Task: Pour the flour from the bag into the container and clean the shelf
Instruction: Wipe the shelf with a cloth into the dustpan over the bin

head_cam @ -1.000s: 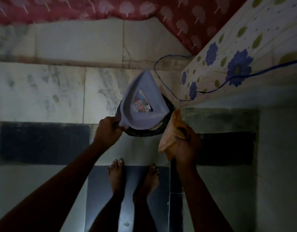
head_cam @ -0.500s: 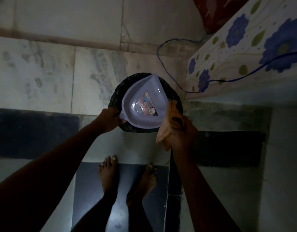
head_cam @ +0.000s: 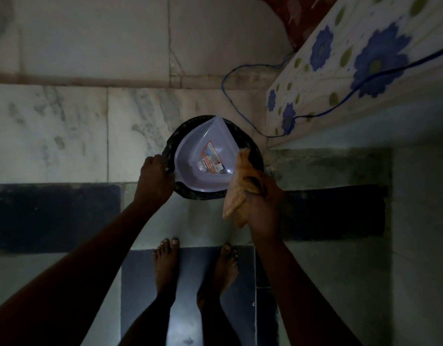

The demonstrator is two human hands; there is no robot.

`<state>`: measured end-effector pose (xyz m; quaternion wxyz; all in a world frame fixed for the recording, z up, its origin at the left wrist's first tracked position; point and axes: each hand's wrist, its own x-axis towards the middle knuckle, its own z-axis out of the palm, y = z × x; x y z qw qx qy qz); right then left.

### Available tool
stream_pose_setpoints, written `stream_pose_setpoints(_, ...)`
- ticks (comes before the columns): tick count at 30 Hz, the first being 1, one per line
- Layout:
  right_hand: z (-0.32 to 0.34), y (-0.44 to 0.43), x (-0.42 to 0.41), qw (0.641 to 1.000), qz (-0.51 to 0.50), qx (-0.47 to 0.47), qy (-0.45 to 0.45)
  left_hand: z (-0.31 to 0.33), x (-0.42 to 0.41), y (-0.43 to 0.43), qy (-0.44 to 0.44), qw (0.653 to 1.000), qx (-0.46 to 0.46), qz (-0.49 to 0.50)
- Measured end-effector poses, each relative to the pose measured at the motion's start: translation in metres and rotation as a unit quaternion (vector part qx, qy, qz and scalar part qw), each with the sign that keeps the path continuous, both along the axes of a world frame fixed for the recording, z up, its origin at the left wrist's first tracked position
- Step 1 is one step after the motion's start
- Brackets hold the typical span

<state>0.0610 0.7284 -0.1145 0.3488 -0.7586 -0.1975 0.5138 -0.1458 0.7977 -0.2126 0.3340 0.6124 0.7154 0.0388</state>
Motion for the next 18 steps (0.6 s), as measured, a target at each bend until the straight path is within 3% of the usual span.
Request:
stream_pose_setpoints(3, 0.034, -0.011, -0.007, 0.999, -0.009, 0.027, -0.037, 0.071, 0.019, -0.005, -0.126, 0.988, -0.047, 0.071)
stream_pose_setpoints(5, 0.066, -0.02, -0.011, 0.997, -0.013, 0.048, -0.063, 0.135, 0.03, -0.012, -0.28, 0.94, -0.149, 0.123)
stream_pose_setpoints(7, 0.104, -0.031, -0.017, 0.992, -0.025, 0.081, -0.09, 0.204, 0.039, -0.021, -0.37, 0.89, -0.237, 0.126)
stream_pose_setpoints(14, 0.253, -0.08, -0.049, 0.967, -0.073, 0.182, -0.16, 0.4, 0.038, -0.047, -0.396, 0.858, -0.327, 0.02)
stream_pose_setpoints(18, 0.34, -0.119, -0.064, 0.953, -0.079, 0.218, -0.194, 0.487, 0.037, -0.068, -0.364, 0.883, -0.296, -0.005)
